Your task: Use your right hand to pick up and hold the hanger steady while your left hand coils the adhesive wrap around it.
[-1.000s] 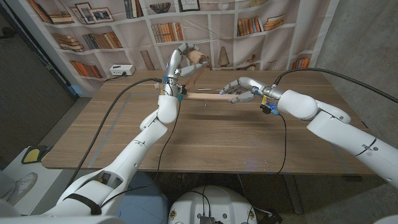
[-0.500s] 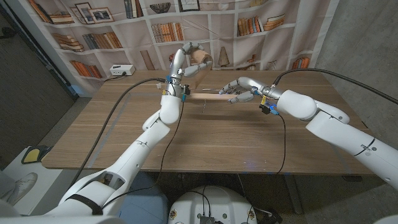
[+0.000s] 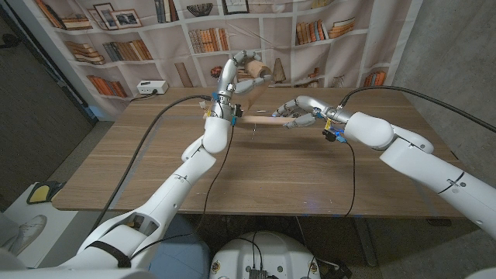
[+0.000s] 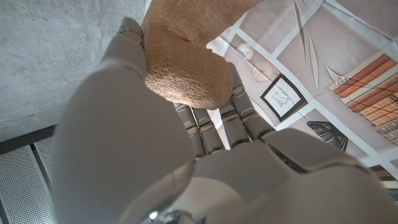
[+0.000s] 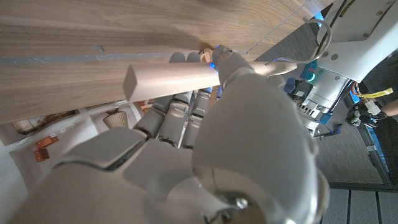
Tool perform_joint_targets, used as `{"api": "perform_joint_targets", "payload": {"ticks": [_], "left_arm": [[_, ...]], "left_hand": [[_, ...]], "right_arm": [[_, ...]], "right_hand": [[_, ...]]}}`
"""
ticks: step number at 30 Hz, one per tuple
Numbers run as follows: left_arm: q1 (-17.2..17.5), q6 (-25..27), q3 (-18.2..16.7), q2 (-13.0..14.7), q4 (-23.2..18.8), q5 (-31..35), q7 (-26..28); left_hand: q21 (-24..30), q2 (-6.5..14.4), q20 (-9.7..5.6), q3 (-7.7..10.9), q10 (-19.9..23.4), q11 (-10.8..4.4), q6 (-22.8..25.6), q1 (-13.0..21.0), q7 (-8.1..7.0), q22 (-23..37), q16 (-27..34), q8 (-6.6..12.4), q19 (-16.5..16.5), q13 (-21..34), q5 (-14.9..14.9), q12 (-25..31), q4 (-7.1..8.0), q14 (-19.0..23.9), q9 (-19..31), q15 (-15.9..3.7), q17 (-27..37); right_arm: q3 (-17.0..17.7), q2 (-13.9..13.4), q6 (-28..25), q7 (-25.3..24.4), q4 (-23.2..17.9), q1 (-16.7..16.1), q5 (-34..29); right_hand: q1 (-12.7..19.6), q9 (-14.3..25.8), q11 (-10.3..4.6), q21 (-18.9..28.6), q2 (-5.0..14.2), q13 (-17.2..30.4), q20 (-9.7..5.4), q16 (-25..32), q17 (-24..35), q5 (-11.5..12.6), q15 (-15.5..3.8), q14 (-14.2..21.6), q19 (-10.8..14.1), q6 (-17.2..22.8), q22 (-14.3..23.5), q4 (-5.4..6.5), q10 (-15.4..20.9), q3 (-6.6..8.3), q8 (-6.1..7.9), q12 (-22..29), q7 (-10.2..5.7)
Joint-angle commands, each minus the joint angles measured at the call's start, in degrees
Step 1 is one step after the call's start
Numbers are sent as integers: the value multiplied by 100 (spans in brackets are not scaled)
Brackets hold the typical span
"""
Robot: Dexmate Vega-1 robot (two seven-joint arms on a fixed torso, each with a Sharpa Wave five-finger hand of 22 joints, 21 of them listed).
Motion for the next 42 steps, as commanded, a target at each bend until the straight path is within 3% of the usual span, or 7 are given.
{"api": "perform_joint_targets", "payload": {"ticks": [1, 42], "left_arm": [[56, -8, 27, -33, -98, -69, -77], [139, -248, 111, -110, -273, -201, -87]], "left_hand": [[62, 1952, -31, 6, 57, -4, 59, 1932, 7, -10, 36, 32, 24, -6, 7, 48, -8, 1008, 8, -969, 335], [221, 1946, -24, 18, 52, -17, 43, 1930, 8, -280, 26, 44, 0, -82, 9, 85, -6, 1019, 2, -985, 327]], "right_arm": [[-23, 48, -14, 49, 135, 53, 32], [-44, 116, -143, 47, 321, 53, 8]], "right_hand": [[110, 15, -474, 33, 134, 840, -589, 33, 7, 27, -1256, 655, -51, 27, 21, 141, 505, 143, -8, 17, -29], [116, 16, -469, 122, 139, 868, -588, 32, 1, 23, -1255, 653, -133, 30, 21, 141, 524, 140, -12, -10, -32]]}}
